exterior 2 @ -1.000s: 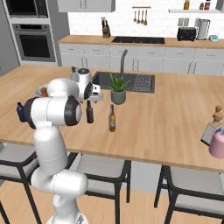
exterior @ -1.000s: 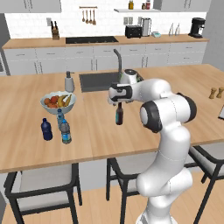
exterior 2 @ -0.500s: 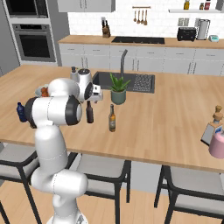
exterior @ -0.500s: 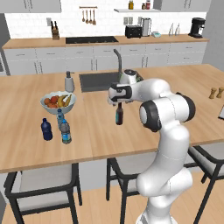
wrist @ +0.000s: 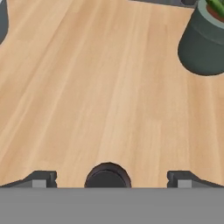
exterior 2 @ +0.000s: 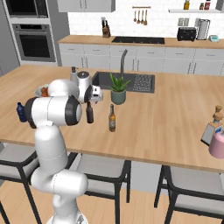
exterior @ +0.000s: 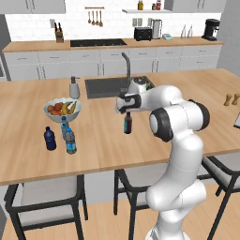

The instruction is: Move the plastic bottles in the middle to the plastics group, and the glass bottles in the middle to the glass group.

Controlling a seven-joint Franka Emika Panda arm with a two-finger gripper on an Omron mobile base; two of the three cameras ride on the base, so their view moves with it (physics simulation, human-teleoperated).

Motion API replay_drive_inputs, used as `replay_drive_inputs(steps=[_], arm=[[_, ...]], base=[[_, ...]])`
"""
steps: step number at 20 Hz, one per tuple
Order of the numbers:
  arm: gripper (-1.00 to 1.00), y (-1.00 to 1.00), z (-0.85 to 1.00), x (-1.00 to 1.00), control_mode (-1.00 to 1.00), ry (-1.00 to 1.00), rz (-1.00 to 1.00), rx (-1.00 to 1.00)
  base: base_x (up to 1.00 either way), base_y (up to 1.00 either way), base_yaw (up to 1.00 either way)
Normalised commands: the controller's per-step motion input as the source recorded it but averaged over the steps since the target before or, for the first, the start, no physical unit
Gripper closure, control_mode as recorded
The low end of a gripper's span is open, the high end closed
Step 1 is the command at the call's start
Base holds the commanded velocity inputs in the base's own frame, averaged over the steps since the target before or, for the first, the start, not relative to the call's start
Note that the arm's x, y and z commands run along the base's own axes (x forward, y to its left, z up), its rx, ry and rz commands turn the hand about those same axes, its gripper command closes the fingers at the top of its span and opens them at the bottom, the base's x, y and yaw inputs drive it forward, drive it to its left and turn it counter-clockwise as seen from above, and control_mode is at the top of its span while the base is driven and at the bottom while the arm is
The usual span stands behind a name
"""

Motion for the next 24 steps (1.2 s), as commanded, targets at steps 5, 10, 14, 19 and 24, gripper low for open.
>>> replay_drive_inputs(steps=[5,10,14,19,24], arm=[[1.00,0.00,-0.02,0.01,-1.00,-0.01,0.00,0.01],[1.00,0.00,0.00,0.00,-1.00,0.02,0.00,0.09],[1.00,0.00,0.00,-0.07,-1.00,0.00,0.00,0.06],[1.00,-0.14,0.15,-0.42,-1.00,0.00,0.00,0.01],[1.00,-0.20,0.37,-0.79,-1.00,-0.04,0.00,0.00]], base=[[0.00,0.00,0.00],[0.00,0.00,0.00],[0.00,0.00,0.00],[0.00,0.00,0.00],[0.00,0.00,0.00]])
